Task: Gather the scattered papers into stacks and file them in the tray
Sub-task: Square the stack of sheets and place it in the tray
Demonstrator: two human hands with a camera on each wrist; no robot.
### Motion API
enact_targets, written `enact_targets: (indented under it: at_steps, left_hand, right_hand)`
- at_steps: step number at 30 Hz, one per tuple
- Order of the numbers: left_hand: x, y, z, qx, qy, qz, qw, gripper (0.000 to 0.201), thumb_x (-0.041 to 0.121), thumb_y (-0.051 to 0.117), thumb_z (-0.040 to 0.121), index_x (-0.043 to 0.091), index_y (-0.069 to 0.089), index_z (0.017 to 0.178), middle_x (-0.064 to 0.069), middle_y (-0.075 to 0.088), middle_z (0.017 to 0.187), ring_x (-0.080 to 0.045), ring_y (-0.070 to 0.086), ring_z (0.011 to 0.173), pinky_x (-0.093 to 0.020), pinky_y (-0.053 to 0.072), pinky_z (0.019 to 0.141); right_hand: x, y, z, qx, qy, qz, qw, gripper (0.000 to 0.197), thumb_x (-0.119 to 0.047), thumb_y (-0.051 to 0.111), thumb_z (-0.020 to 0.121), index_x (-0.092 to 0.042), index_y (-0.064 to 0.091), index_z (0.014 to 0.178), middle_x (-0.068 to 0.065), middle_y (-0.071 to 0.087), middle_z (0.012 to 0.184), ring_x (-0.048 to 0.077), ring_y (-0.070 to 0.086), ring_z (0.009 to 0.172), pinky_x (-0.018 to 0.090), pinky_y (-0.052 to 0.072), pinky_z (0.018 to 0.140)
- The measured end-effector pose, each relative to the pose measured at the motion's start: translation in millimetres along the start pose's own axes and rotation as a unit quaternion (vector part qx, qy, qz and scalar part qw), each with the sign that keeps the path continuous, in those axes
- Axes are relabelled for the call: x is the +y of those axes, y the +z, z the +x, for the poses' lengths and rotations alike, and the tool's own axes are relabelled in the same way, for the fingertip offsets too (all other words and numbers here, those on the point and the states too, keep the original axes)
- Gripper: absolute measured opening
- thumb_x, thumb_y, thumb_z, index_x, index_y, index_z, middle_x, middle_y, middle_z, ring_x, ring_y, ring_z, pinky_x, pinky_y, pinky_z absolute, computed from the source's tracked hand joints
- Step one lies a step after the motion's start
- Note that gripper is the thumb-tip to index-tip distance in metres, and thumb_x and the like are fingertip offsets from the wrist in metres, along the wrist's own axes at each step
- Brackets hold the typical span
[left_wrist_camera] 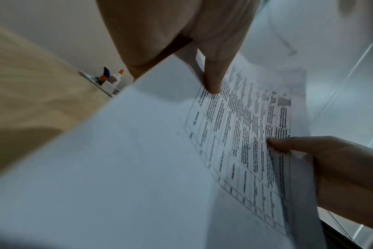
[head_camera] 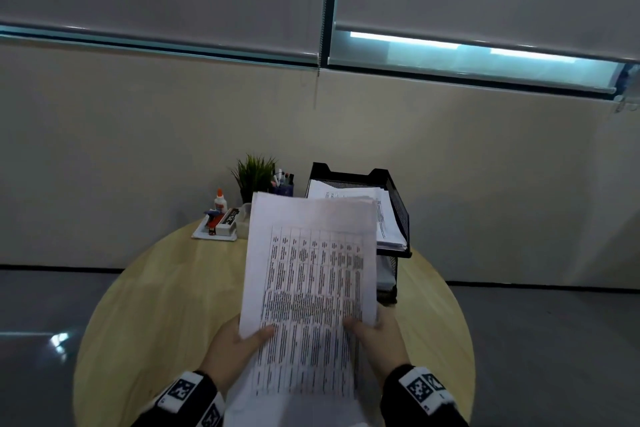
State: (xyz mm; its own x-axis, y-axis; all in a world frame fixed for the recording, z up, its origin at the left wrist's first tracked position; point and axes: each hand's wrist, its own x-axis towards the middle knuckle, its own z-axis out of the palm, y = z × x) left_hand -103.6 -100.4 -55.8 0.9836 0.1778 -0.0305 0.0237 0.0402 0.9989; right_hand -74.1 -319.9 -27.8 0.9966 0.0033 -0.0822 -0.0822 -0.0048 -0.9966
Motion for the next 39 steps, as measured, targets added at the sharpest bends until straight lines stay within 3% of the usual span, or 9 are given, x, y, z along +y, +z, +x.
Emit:
enact_targets:
  at_steps: [6, 12, 17, 21, 24, 28, 31, 35, 39]
  left_hand:
    - [-34, -19, -22, -0.020, -0.071, 0.067, 0.995, 0.067, 0.031, 0.079, 0.073, 0.005, 0.050, 0.127, -0.001, 0.059, 0.123, -0.022, 0.053, 0.119, -0.035, 0.035, 0.108]
    - [-37, -11, -23, -0.089, -0.108, 0.101, 0.985, 0.046, 0.004, 0.065, 0.086, 0.012, 0.045, 0.126, 0.005, 0.051, 0.123, -0.013, 0.049, 0.110, -0.023, 0.034, 0.098]
    - [-18, -10, -15, -0.209, -0.173, 0.055, 0.961, 0.045, 0.002, 0.066, 0.083, 0.013, 0.048, 0.123, 0.001, 0.066, 0.112, -0.017, 0.065, 0.100, -0.026, 0.052, 0.079]
    - [-22, -17, -6, -0.281, -0.239, 0.005, 0.929, 0.046, 0.001, 0.059, 0.086, 0.025, 0.047, 0.123, -0.010, 0.063, 0.123, -0.038, 0.065, 0.102, -0.045, 0.059, 0.065]
    - [-26, -14, 8, -0.265, -0.269, -0.028, 0.926, 0.045, -0.006, 0.048, 0.092, 0.026, 0.047, 0.124, -0.011, 0.061, 0.125, -0.045, 0.063, 0.103, -0.047, 0.059, 0.063]
    - [-25, -6, 37, -0.212, -0.247, -0.073, 0.942, 0.047, -0.009, 0.048, 0.091, 0.021, 0.046, 0.128, -0.012, 0.064, 0.119, -0.034, 0.067, 0.099, -0.039, 0.060, 0.059]
    - [-18, 5, 60, -0.200, -0.224, -0.087, 0.950, 0.043, -0.011, 0.046, 0.091, 0.022, 0.050, 0.118, -0.007, 0.067, 0.111, -0.027, 0.068, 0.093, -0.036, 0.060, 0.058]
    - [-18, 28, 96, -0.179, -0.195, -0.097, 0.959, 0.040, -0.014, 0.043, 0.091, 0.016, 0.052, 0.115, -0.011, 0.061, 0.117, -0.029, 0.064, 0.098, -0.035, 0.060, 0.059]
    - [-21, 46, 131, -0.162, -0.208, -0.055, 0.963, 0.040, 0.000, 0.049, 0.094, 0.021, 0.045, 0.128, -0.016, 0.070, 0.102, -0.033, 0.069, 0.077, -0.033, 0.057, 0.049]
  right_hand:
    - [40, 12, -15, 0.002, 0.096, -0.048, 0.994, 0.031, 0.016, 0.054, 0.080, -0.001, 0.061, 0.105, 0.013, 0.068, 0.091, 0.029, 0.064, 0.082, 0.032, 0.053, 0.070]
    - [50, -5, -21, 0.023, 0.178, 0.007, 0.984, 0.020, 0.025, 0.046, 0.082, 0.006, 0.050, 0.085, 0.012, 0.047, 0.070, 0.021, 0.044, 0.059, 0.016, 0.038, 0.033]
    - [51, -26, 4, 0.052, 0.198, -0.003, 0.979, 0.013, 0.019, 0.057, 0.082, 0.010, 0.052, 0.090, 0.017, 0.055, 0.080, 0.026, 0.052, 0.067, 0.029, 0.041, 0.055]
    - [43, -36, 30, 0.062, 0.209, 0.004, 0.976, 0.038, 0.010, 0.064, 0.081, 0.014, 0.051, 0.116, 0.027, 0.058, 0.116, 0.038, 0.057, 0.092, 0.040, 0.038, 0.085]
    - [32, -40, 46, 0.052, 0.200, -0.001, 0.978, 0.052, 0.003, 0.067, 0.082, 0.011, 0.045, 0.129, 0.015, 0.048, 0.134, 0.043, 0.043, 0.125, 0.046, 0.030, 0.099]
    - [17, -45, 70, 0.033, 0.168, 0.028, 0.985, 0.063, -0.002, 0.071, 0.075, 0.002, 0.045, 0.132, 0.016, 0.050, 0.138, 0.040, 0.048, 0.125, 0.052, 0.032, 0.109]
    - [1, -53, 75, -0.022, 0.186, 0.084, 0.979, 0.043, 0.012, 0.053, 0.080, 0.000, 0.050, 0.122, 0.026, 0.060, 0.122, 0.045, 0.061, 0.105, 0.061, 0.048, 0.091]
    - [4, -66, 75, -0.142, 0.180, 0.063, 0.971, 0.048, 0.018, 0.037, 0.083, -0.012, 0.056, 0.115, 0.017, 0.068, 0.112, 0.040, 0.067, 0.089, 0.043, 0.059, 0.063]
    - [11, -79, 99, -0.115, 0.195, 0.031, 0.973, 0.043, 0.013, 0.043, 0.091, -0.012, 0.050, 0.124, 0.017, 0.067, 0.111, 0.027, 0.068, 0.056, 0.023, 0.050, 0.040]
